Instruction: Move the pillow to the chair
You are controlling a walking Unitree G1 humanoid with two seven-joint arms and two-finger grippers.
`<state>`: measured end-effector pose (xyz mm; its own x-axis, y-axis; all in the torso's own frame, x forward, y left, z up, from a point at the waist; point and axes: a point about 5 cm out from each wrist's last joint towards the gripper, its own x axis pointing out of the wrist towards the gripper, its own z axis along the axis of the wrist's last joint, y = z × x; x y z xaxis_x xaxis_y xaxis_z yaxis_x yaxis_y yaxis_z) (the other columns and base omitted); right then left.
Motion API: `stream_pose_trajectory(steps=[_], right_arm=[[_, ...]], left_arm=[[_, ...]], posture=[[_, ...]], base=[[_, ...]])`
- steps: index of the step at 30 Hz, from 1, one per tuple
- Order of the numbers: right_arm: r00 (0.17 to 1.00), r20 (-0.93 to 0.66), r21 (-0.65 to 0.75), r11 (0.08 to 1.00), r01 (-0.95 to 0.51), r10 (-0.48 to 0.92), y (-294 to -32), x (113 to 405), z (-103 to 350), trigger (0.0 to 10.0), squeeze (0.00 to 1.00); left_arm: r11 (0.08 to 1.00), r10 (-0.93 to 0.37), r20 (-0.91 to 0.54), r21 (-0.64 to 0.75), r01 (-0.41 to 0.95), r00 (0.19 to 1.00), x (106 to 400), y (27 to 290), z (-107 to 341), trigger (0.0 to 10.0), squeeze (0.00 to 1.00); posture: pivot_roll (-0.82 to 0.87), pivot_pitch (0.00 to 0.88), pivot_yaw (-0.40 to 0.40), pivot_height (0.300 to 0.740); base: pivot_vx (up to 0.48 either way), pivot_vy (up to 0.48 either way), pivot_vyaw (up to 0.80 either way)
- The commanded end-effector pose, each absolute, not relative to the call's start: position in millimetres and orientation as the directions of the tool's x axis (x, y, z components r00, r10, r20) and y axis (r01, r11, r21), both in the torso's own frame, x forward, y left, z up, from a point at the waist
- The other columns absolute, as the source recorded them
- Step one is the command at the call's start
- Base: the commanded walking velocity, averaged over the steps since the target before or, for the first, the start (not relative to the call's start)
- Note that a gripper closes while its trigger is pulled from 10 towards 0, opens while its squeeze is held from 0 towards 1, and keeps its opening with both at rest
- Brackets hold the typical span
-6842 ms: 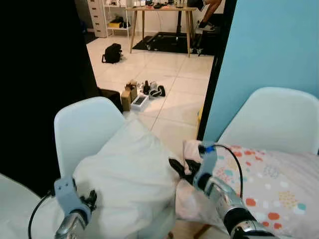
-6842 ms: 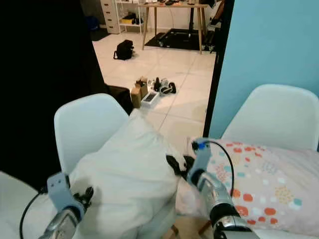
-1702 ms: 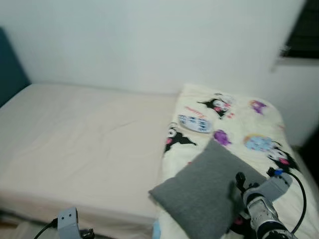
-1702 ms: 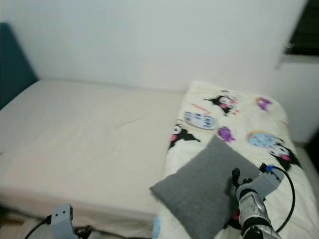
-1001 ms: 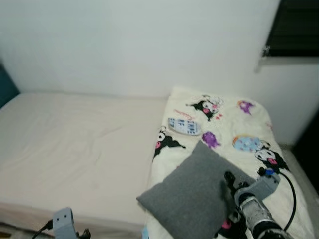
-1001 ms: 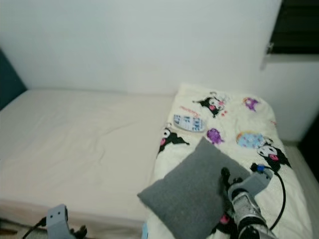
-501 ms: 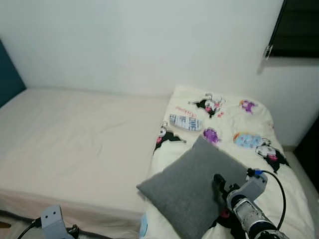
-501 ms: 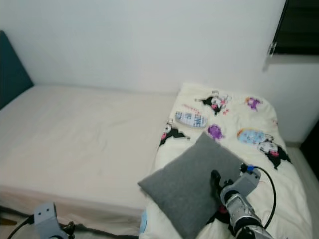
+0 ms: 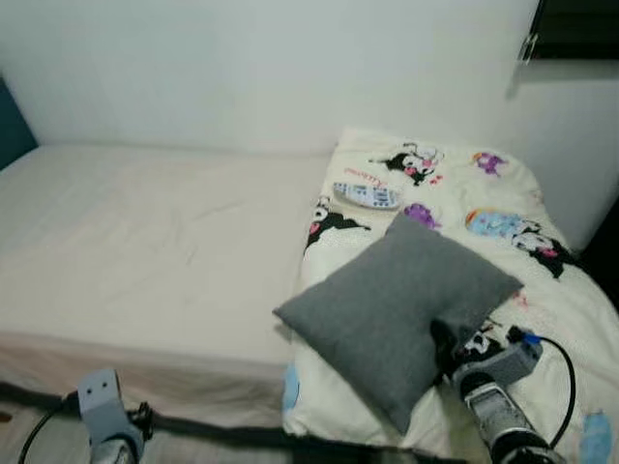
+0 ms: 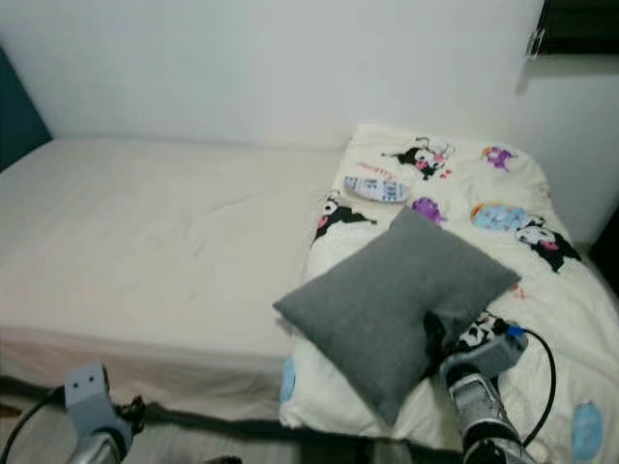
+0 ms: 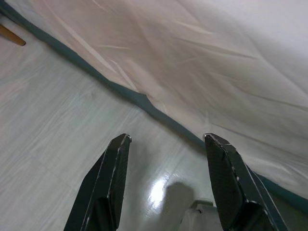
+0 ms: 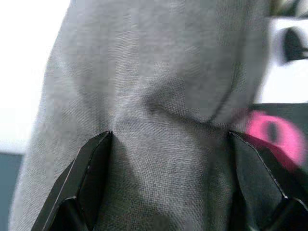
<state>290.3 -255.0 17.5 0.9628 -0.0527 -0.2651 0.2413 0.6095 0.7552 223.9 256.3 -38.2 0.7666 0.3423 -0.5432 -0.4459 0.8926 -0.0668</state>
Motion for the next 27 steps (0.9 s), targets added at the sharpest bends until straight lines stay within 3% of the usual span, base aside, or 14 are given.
stream_pose_trajectory(steps=[1, 10, 11, 14, 21, 27], right_arm=[[0.971, -0.240, 0.788, 0.588, 0.184, 0.018, -239.6, 296.7, 19.1, 10.0, 0.00], [0.924, -0.381, 0.755, 0.573, 0.319, -0.011, -231.8, 289.1, 3.3, 10.0, 0.00], [0.941, -0.339, 0.782, 0.561, 0.270, 0.019, -228.1, 292.0, 6.6, 0.0, 0.00], [0.965, -0.252, 0.825, 0.538, 0.174, 0.075, -221.3, 298.0, 14.1, 0.0, 0.00], [0.976, -0.186, 0.839, 0.536, 0.097, 0.115, -217.3, 305.7, 23.7, 0.0, 0.00], [0.975, -0.198, 0.788, 0.608, 0.098, 0.100, -219.0, 309.0, 27.0, 0.0, 0.00]], left_arm=[[0.897, 0.360, -0.500, -0.046, -0.439, 0.788, 231.4, 264.9, -28.7, 10.0, 0.00], [0.896, 0.364, -0.490, -0.049, -0.442, 0.792, 231.1, 266.8, -27.7, 10.0, 0.00], [0.896, 0.364, -0.491, -0.049, -0.442, 0.792, 230.4, 266.4, -28.3, 10.0, 0.00], [0.896, 0.363, -0.492, -0.050, -0.442, 0.791, 229.3, 265.3, -29.4, 10.0, 0.00], [0.897, 0.360, -0.493, -0.051, -0.440, 0.792, 229.2, 263.8, -29.9, 10.0, 0.00], [0.894, 0.366, -0.490, -0.053, -0.446, 0.792, 231.8, 262.3, -28.8, 10.0, 0.00]], posture=[[0.08, 0.000, 0.043, 0.561], [0.09, 0.000, 0.041, 0.561], [0.09, 0.000, 0.042, 0.561], [0.09, 0.000, 0.041, 0.561], [0.08, 0.000, 0.043, 0.561], [0.07, 0.000, 0.038, 0.561]], base=[[0.000, 0.000, 0.00], [0.000, 0.000, 0.00], [0.000, 0.000, 0.00], [0.000, 0.000, 0.00], [0.000, 0.000, 0.00], [0.000, 0.000, 0.00]])
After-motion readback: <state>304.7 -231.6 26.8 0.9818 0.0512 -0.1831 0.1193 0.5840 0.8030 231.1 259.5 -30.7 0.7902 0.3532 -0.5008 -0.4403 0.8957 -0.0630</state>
